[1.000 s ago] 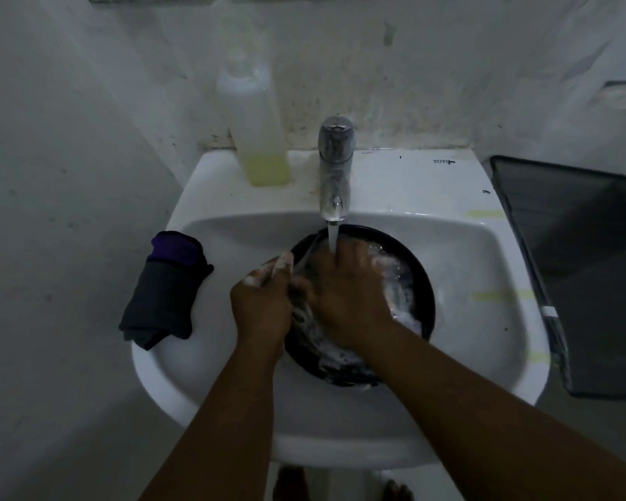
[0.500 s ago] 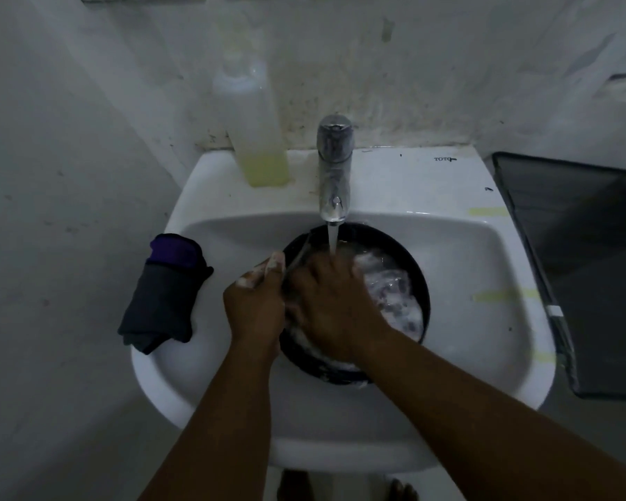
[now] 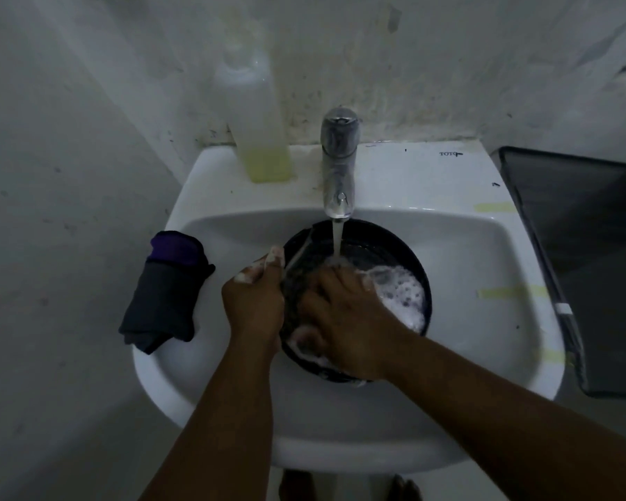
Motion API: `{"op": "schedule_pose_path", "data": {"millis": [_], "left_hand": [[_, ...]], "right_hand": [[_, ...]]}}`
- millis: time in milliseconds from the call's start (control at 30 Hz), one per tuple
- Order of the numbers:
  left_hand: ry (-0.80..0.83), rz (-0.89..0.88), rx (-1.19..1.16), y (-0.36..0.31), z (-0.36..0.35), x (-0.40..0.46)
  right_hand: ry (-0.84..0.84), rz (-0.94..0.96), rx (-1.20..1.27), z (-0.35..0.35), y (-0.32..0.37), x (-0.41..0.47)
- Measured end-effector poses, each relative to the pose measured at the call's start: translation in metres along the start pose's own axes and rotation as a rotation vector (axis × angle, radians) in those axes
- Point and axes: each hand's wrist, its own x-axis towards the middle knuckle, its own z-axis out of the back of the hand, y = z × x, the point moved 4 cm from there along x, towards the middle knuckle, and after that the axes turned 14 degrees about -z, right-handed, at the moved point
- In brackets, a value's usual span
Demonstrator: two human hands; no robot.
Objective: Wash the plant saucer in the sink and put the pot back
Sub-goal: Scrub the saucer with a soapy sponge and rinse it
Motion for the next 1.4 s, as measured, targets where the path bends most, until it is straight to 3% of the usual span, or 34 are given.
{"op": "schedule_pose_path", "data": {"millis": [67, 167, 300, 467, 567, 733, 867, 933, 1033, 1133, 1300, 1400], "left_hand": [[-0.007, 0.005, -0.012, 0.000, 0.000, 0.001], [0.015, 0.001, 0.004, 0.000, -0.003, 0.000], [0.045, 0.030, -0.018, 0.001, -0.011, -0.008], [0.008, 0.081, -0.066, -0.001, -0.005, -0.004], [-0.003, 0.049, -0.047, -0.002, 0.001, 0.002], [0.028, 0.036, -0.030, 0.000, -0.002, 0.002], [0.060, 0.086, -0.085, 0.002, -0.011, -0.006], [0.062, 0.111, -0.117, 0.003, -0.011, -0.006], [0.032, 0.105, -0.100, 0.002, -0.004, -0.001], [0.030, 0.105, -0.095, 0.002, -0.001, 0.002], [0.073, 0.084, -0.083, 0.007, -0.006, -0.001], [0.079, 0.102, -0.098, 0.009, -0.012, -0.005]], "right_hand": [[0.036, -0.029, -0.032, 0.006, -0.022, -0.010], [-0.040, -0.230, -0.208, 0.017, -0.059, 0.004], [-0.124, -0.405, -0.248, 0.007, -0.040, 0.048], [0.006, -0.174, -0.048, -0.016, 0.021, 0.024], [0.115, -0.086, -0.008, -0.005, 0.006, -0.010], [-0.053, -0.313, -0.216, 0.015, -0.058, -0.002], [-0.104, -0.525, -0.205, 0.013, -0.039, 0.040], [-0.094, -0.495, -0.149, 0.005, -0.018, 0.043], [-0.015, -0.249, -0.073, -0.003, 0.006, 0.014], [0.083, -0.143, -0.072, -0.002, -0.014, -0.008], [-0.040, -0.382, -0.289, 0.020, -0.063, 0.021], [-0.034, -0.469, -0.192, 0.011, -0.035, 0.040]]}}
